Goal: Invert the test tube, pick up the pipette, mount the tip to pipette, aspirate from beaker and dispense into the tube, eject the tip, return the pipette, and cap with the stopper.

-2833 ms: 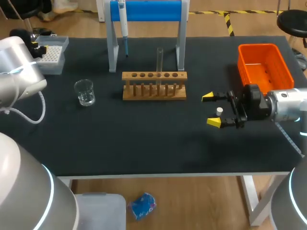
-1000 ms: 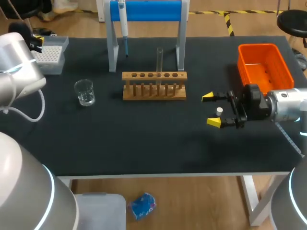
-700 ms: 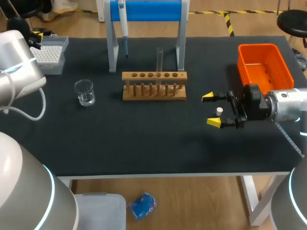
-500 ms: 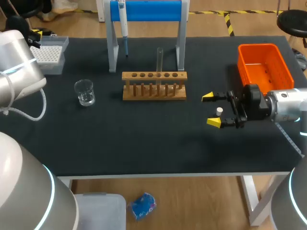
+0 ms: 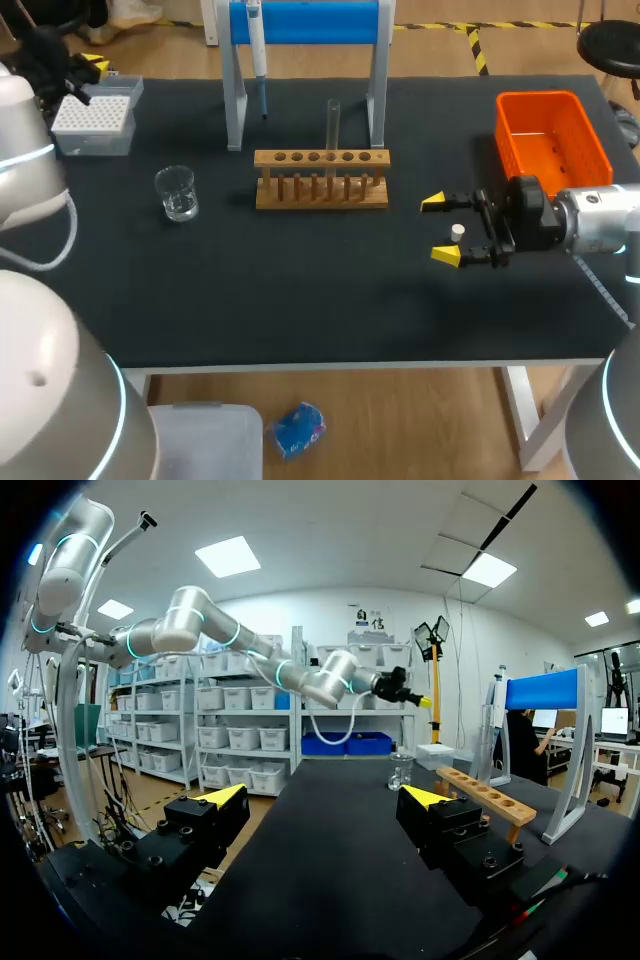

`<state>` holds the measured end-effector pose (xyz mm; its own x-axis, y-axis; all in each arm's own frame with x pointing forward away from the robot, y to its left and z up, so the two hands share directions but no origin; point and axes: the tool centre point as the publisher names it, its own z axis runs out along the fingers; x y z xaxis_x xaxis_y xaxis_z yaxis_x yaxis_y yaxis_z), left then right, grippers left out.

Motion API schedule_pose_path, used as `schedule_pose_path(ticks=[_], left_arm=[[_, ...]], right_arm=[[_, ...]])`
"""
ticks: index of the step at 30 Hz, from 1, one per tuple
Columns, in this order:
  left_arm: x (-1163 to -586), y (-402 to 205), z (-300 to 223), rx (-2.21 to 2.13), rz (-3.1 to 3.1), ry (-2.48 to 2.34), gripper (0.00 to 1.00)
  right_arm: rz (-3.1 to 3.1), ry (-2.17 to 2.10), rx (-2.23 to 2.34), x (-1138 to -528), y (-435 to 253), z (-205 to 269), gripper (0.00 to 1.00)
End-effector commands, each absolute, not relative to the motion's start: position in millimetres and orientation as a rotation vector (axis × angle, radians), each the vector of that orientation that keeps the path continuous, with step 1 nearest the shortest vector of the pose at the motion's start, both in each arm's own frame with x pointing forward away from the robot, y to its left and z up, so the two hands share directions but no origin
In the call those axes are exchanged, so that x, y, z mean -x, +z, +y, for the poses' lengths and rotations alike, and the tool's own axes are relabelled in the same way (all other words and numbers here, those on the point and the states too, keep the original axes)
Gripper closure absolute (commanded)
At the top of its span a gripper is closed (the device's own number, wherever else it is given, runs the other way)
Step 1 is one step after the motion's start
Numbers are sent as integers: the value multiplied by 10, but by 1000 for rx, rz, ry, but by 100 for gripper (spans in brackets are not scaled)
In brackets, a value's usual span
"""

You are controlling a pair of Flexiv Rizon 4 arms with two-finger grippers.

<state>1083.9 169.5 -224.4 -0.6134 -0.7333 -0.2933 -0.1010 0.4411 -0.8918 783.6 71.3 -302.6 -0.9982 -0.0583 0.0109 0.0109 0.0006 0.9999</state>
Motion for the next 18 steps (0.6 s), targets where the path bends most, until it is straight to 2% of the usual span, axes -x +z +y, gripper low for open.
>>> schedule_pose_path(ticks=[1, 10, 18], left_arm=[[-10094, -1904, 1632, 478, 2343, -1267, 100], [-9270, -1880, 828, 294, 2565, -1321, 100], [-8878, -1927, 150, 375, 2609, -1344, 100]], right_arm=[[-2187, -2186, -53, -7830, -3028, 710, 0], [-2187, -2186, -53, -7830, -3028, 710, 0], [-2187, -2186, -53, -7830, -3028, 710, 0]])
